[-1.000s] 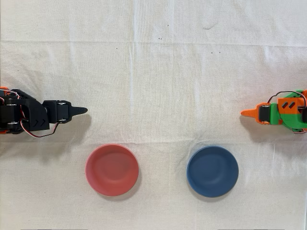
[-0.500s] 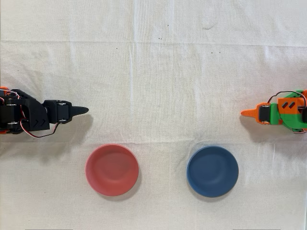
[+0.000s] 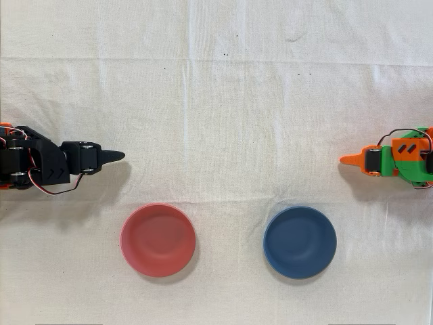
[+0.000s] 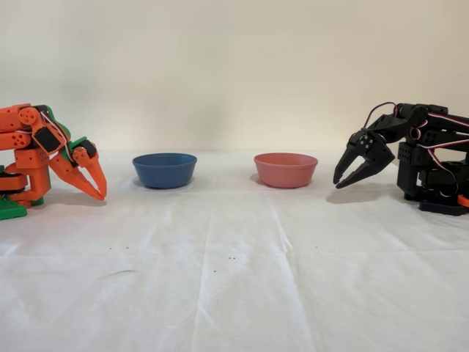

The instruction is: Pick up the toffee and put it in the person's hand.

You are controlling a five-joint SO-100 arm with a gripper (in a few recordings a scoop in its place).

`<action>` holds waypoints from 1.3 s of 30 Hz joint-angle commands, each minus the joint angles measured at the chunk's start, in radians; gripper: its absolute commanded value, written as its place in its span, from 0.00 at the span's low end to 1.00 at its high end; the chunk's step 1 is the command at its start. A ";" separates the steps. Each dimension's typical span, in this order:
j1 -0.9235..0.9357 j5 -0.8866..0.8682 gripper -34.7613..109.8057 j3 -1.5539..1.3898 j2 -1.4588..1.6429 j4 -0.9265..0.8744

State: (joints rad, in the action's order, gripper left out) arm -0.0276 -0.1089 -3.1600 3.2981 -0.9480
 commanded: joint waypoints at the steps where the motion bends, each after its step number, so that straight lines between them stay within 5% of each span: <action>1: 0.011 -0.009 0.24 -0.054 0.072 -0.009; 39: 0.009 -0.003 0.24 -0.054 0.072 -0.009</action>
State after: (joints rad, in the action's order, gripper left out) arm -0.0138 -0.1089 -3.1600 3.2981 -0.9480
